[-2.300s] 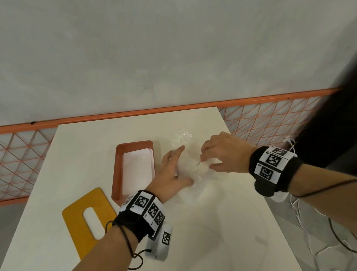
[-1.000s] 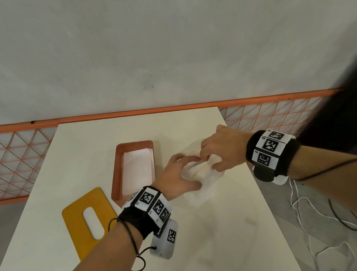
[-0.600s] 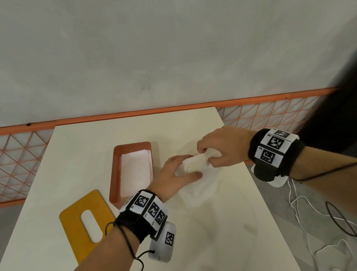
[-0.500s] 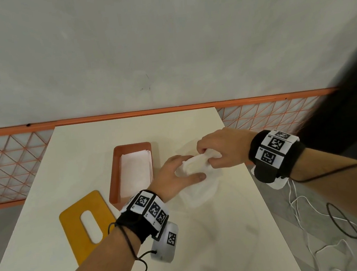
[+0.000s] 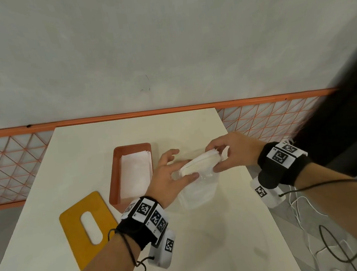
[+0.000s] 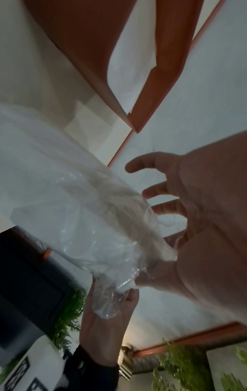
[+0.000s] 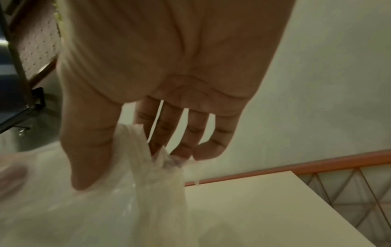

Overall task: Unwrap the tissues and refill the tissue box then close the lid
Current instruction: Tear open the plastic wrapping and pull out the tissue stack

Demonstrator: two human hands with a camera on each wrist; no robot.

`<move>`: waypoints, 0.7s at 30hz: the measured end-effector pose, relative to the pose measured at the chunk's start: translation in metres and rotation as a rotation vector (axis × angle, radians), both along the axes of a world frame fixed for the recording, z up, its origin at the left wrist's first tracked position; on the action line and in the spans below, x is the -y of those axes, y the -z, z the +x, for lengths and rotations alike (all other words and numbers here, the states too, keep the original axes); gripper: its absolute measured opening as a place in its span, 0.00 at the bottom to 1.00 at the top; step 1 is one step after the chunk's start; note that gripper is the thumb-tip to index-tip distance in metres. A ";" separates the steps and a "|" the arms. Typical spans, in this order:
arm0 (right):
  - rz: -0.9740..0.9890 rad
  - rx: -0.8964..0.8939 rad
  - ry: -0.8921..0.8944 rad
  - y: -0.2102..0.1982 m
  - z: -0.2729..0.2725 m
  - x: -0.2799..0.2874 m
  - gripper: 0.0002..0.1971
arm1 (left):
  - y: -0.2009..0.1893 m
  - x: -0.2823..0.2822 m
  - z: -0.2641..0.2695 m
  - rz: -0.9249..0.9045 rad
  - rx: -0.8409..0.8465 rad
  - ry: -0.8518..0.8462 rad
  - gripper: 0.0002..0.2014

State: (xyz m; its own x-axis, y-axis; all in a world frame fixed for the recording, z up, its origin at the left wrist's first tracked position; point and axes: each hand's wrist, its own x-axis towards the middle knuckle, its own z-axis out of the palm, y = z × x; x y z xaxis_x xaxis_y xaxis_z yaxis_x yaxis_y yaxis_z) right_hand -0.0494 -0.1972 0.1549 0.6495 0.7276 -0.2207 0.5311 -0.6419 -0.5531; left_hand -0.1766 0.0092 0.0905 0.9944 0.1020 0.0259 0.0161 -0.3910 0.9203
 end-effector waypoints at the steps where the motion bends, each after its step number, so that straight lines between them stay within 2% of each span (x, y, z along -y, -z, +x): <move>1: 0.023 -0.015 0.012 0.003 -0.001 0.001 0.22 | 0.000 0.000 0.000 -0.004 0.008 -0.001 0.16; 6: 0.174 -0.134 0.092 0.009 -0.002 0.003 0.17 | 0.003 -0.005 0.003 0.029 -0.048 -0.001 0.26; 8: 0.263 -0.190 0.138 0.011 -0.005 0.003 0.17 | 0.006 -0.005 0.003 0.014 -0.067 -0.017 0.25; 10: 0.297 -0.218 0.158 0.014 -0.008 0.005 0.17 | 0.006 -0.005 0.004 -0.035 -0.047 -0.035 0.20; 14: 0.244 -0.222 0.153 0.027 -0.013 0.007 0.24 | 0.007 -0.002 0.004 -0.132 0.006 -0.040 0.16; 17: 0.312 -0.258 0.184 0.031 -0.015 0.006 0.22 | 0.008 -0.003 0.004 -0.138 -0.013 -0.034 0.19; 19: 0.367 -0.304 0.208 0.030 -0.016 0.005 0.18 | 0.009 -0.005 0.003 -0.081 -0.064 -0.012 0.24; 21: 0.413 -0.353 0.246 0.030 -0.018 0.006 0.17 | 0.009 -0.006 0.002 -0.028 -0.088 0.004 0.25</move>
